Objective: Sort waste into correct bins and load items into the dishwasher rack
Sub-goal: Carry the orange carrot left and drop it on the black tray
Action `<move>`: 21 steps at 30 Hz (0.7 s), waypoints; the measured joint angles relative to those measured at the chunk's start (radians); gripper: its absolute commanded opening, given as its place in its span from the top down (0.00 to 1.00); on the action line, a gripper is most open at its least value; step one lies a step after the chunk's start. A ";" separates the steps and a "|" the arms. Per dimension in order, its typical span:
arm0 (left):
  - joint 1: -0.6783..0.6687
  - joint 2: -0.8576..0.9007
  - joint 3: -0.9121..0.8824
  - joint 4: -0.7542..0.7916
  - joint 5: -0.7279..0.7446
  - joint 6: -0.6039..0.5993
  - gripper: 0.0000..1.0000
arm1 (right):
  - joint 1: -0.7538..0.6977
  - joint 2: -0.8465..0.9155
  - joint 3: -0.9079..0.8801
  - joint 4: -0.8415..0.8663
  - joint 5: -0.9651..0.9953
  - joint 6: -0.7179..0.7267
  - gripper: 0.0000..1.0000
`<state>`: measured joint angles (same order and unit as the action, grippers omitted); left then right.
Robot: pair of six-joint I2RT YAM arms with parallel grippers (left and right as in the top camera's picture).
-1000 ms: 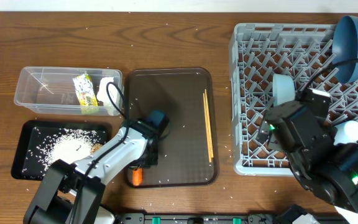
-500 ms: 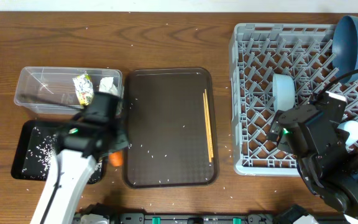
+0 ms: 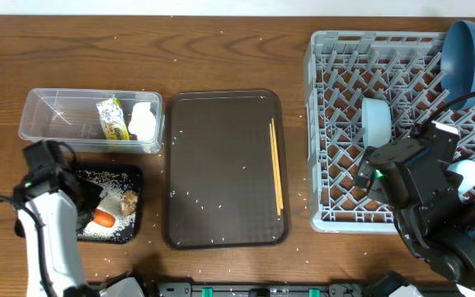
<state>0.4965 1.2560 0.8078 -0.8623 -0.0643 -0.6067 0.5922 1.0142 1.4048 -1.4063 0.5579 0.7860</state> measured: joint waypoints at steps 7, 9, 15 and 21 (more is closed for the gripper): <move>0.085 0.050 -0.001 0.035 0.076 -0.004 0.28 | 0.000 0.007 0.000 0.000 -0.050 -0.010 0.01; 0.086 0.050 -0.001 0.037 0.093 0.005 0.24 | 0.000 0.019 0.000 0.000 -0.066 -0.014 0.01; 0.086 0.049 -0.001 0.013 0.173 0.044 0.24 | 0.000 0.079 0.000 0.051 -0.160 -0.083 0.01; 0.083 0.023 0.069 -0.132 0.291 0.156 0.25 | 0.014 0.182 0.000 0.158 -0.283 -0.133 0.05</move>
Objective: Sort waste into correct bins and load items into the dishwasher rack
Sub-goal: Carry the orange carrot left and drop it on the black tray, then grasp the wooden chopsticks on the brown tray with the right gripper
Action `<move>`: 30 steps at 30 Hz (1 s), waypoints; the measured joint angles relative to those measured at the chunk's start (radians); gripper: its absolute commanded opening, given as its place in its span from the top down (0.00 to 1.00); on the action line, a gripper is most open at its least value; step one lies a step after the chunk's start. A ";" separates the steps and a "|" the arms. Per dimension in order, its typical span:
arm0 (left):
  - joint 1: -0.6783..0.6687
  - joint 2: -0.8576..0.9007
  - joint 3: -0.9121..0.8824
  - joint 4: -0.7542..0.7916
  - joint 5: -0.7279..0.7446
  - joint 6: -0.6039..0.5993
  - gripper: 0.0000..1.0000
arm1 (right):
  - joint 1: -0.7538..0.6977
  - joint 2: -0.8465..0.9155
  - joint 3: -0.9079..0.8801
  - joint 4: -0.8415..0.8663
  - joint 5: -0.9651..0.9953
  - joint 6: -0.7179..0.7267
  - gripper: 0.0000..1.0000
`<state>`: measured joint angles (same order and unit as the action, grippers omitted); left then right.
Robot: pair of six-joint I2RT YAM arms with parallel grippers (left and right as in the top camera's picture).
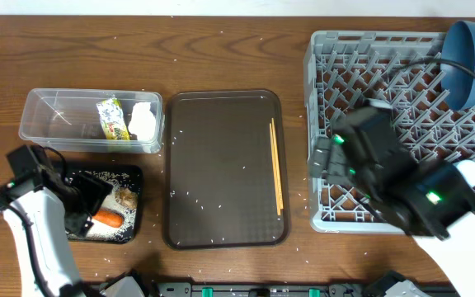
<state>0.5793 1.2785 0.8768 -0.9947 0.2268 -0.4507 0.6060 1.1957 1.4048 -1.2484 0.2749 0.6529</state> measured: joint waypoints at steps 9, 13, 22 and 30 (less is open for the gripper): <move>-0.195 -0.188 0.286 -0.181 0.067 0.243 0.24 | 0.080 0.290 0.000 0.153 -0.106 0.040 0.28; -0.345 -0.249 0.296 -0.240 0.074 0.355 0.24 | 0.089 0.450 0.000 0.168 -0.124 0.090 0.44; -0.443 -0.336 0.296 -0.311 -0.018 0.432 0.02 | 0.089 0.714 0.000 0.277 -0.209 0.104 0.53; -0.444 -0.343 0.296 -0.310 -0.046 0.444 0.02 | 0.080 0.828 0.000 0.301 -0.230 0.100 0.53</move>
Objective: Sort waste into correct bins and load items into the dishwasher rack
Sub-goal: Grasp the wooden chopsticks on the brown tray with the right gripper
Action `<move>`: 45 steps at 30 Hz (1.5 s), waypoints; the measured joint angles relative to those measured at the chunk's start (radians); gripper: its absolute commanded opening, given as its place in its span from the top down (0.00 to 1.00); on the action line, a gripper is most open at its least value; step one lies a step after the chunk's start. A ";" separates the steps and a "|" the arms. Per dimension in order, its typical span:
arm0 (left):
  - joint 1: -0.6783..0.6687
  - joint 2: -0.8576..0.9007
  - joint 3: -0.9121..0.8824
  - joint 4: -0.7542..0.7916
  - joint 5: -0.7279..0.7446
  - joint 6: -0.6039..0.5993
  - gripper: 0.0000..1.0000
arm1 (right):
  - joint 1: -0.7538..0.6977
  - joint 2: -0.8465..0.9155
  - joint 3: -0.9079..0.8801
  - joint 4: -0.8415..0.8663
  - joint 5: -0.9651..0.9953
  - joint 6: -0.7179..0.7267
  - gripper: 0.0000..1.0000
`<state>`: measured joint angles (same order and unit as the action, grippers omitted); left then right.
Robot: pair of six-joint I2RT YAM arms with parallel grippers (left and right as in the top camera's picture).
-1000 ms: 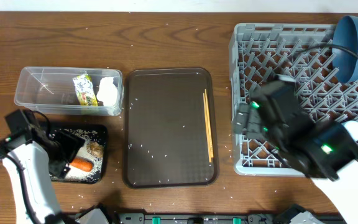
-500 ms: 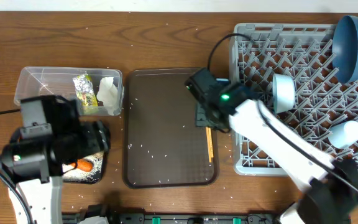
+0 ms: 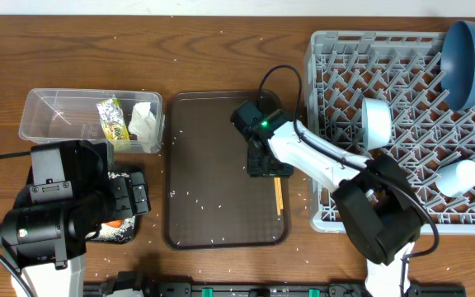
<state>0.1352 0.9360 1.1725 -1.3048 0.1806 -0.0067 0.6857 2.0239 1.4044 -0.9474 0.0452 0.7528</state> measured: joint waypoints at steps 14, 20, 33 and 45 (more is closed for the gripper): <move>0.000 0.000 0.000 0.000 -0.004 0.004 0.02 | -0.008 0.034 0.003 0.028 -0.030 -0.059 0.64; 0.000 0.000 0.000 0.000 -0.004 0.004 0.02 | -0.008 0.021 0.003 0.023 -0.027 -0.092 0.55; 0.000 0.000 0.000 0.000 -0.004 0.004 0.02 | 0.007 -0.055 0.002 0.042 -0.027 -0.110 0.54; 0.000 0.000 0.000 0.000 -0.004 0.004 0.02 | 0.010 0.032 0.002 0.086 -0.024 -0.095 0.67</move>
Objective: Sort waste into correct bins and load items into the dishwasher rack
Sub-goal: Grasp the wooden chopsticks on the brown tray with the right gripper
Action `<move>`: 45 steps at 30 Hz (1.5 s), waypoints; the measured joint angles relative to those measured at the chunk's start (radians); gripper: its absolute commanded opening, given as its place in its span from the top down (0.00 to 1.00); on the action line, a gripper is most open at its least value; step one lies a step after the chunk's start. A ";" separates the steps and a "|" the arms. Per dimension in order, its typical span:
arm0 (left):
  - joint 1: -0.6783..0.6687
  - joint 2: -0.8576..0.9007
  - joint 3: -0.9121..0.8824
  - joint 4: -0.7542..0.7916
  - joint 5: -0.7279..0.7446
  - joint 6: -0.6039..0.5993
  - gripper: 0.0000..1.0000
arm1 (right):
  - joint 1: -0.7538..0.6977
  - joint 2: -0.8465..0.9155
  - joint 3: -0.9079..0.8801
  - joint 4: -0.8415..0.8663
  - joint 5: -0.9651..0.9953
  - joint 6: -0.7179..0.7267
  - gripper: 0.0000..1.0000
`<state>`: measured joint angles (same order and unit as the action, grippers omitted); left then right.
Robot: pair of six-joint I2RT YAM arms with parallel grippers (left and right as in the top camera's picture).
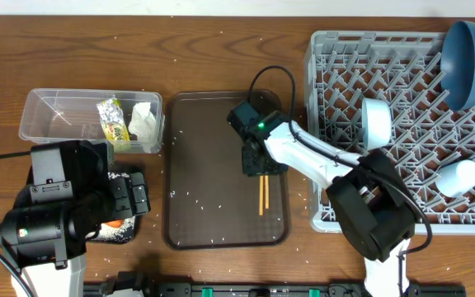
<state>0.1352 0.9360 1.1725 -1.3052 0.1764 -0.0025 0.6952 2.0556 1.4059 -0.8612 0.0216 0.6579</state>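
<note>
A pair of wooden chopsticks (262, 196) lies on the brown tray (209, 165), right of its middle and slightly tilted. Its upper end is hidden under my right gripper (258, 163), which reaches in from the right and appears shut on it. The grey dishwasher rack (324, 99) holds a white cup (376, 122), a blue bowl (468, 51) and a white item (460, 175). My left gripper (130, 200) hangs over the black bin (130, 233), with its fingers unclear. An orange carrot piece (114, 223) peeks out beside it.
A clear bin (56, 120) at the left holds a yellow-green wrapper (112, 120) and a crumpled tissue (144, 122). White grains are scattered over the tray and the wooden table. The left arm's bulky body covers most of the black bin.
The chopsticks have shifted from the tray's right edge toward its middle, together with my right gripper, which sits slightly further left. The left arm has not moved.
At first my right gripper was by the rack and my left gripper at the black bin, with the chopsticks along the tray's right edge. Then the right arm was over the rack's left side. Later it was on the chopsticks, which now lie further left.
</note>
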 measured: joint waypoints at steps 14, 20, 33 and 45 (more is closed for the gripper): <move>0.000 0.000 0.000 0.000 0.000 0.000 0.02 | 0.001 -0.023 -0.001 -0.016 0.002 -0.005 0.61; 0.000 0.000 0.000 0.000 0.000 0.000 0.02 | 0.031 -0.099 -0.001 -0.012 0.004 -0.015 0.60; 0.000 0.000 0.000 0.000 0.000 0.000 0.02 | 0.051 -0.032 -0.001 -0.003 0.011 0.005 0.62; 0.000 0.000 0.000 0.000 0.000 0.000 0.02 | 0.056 0.004 -0.001 0.018 0.016 0.028 0.69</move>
<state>0.1352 0.9360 1.1725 -1.3048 0.1764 -0.0025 0.7513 2.0594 1.4052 -0.8429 0.0376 0.6857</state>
